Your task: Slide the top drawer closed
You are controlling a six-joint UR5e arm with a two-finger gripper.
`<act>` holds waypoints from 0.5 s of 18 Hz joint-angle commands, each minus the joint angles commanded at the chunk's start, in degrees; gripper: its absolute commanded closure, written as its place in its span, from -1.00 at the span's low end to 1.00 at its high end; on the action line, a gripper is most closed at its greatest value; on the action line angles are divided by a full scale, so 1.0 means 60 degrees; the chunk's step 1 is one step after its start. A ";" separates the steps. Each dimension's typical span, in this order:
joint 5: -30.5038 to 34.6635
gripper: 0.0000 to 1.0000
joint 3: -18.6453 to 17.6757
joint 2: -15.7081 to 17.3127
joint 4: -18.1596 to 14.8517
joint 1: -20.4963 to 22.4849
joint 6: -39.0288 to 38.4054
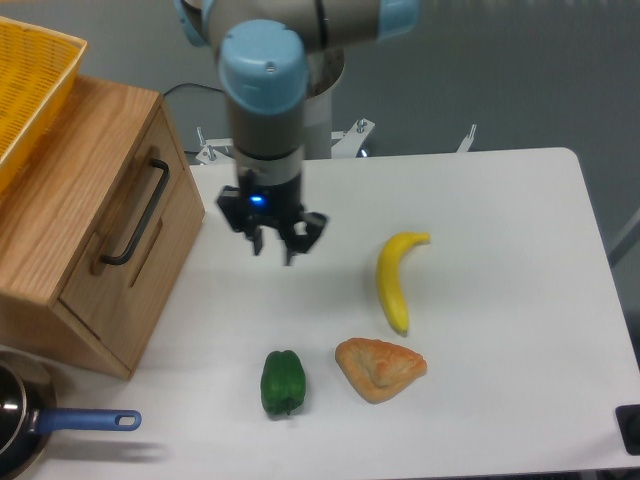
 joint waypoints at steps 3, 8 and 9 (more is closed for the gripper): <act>-0.0087 -1.00 0.0000 0.0029 -0.0044 0.0659 0.0850; -0.0058 -1.00 -0.0321 0.0073 -0.0015 0.1582 0.1991; -0.0072 -1.00 -0.0424 0.0088 0.0000 0.1744 0.2372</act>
